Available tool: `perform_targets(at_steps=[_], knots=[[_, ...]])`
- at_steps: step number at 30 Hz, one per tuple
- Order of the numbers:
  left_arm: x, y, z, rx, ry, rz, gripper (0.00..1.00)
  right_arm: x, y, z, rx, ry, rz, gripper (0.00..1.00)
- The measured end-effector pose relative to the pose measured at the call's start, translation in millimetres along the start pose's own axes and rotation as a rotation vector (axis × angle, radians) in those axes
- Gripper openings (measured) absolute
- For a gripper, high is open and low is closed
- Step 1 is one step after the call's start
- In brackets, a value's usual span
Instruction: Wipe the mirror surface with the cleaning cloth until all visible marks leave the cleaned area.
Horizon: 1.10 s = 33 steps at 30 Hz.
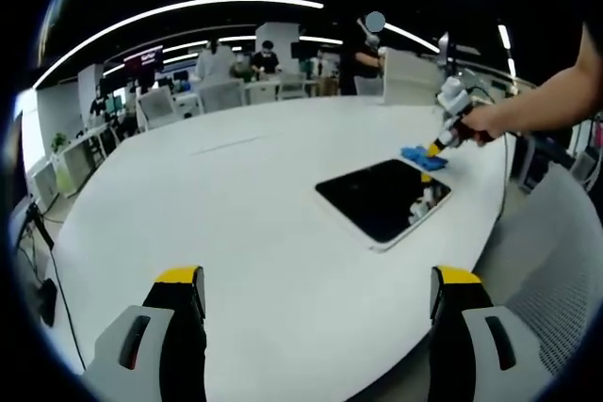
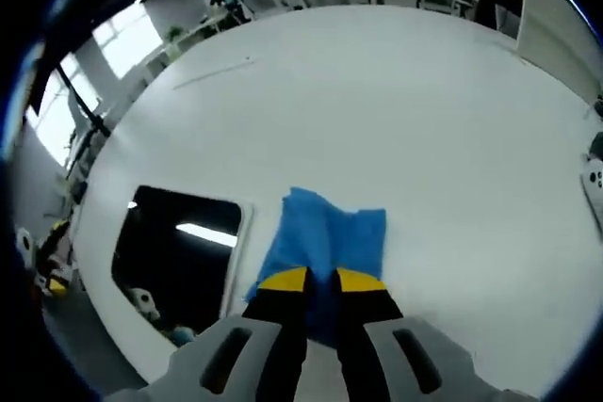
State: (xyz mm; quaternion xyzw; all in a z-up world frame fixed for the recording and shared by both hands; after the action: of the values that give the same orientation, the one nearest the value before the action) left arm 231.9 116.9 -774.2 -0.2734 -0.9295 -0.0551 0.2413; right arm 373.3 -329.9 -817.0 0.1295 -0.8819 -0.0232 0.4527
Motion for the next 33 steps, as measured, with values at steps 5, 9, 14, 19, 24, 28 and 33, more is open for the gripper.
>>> perform_targets(at_steps=[5, 9, 14, 19, 24, 28, 33], knots=[[3.4, 7.3, -0.9, 0.037, -0.017, -0.042, 1.00, 33.9, 5.3, -10.3, 0.107, -0.142, -0.061, 0.29], [2.3, 3.9, 0.0, 0.026, -0.007, -0.026, 1.00, 60.6, 7.6, -8.1, 0.172, -0.233, -0.092, 0.51], [2.4, 0.6, -0.4, 0.021, -0.010, 0.000, 1.00, 86.7, 18.1, 17.3, 0.241, -0.310, -0.100, 0.75], [3.1, -0.3, -1.7, 0.027, -0.019, 0.003, 1.00, 97.5, 20.6, 45.8, 0.274, -0.355, -0.090, 0.95], [4.0, -2.3, -1.2, 0.013, -0.014, 0.013, 1.00, 115.8, 19.3, 61.1, 0.326, -0.440, -0.085, 0.99], [3.1, -4.3, -0.9, 0.001, -0.007, 0.024, 1.00, 125.1, 14.5, 69.3, 0.300, -0.485, -0.077, 1.00], [2.6, -3.0, -3.4, 0.018, -0.015, 0.019, 1.00, 119.9, 6.8, 84.5, 0.308, -0.488, -0.046, 1.00]])
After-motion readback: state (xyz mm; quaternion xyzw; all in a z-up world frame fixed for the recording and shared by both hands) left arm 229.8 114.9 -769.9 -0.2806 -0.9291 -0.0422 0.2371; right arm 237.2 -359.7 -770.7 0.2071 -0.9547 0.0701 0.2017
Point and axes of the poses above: the point that each gripper's makers call its tool centre point, and the gripper's own axes: x roughly backward along the fingers, y roughly to its left, z roughly out of its underside, the point moved 5 cm from there along x, roughly backward along the fingers, and after that the axes turned 2 degrees about -y, right-handed, at the moved point
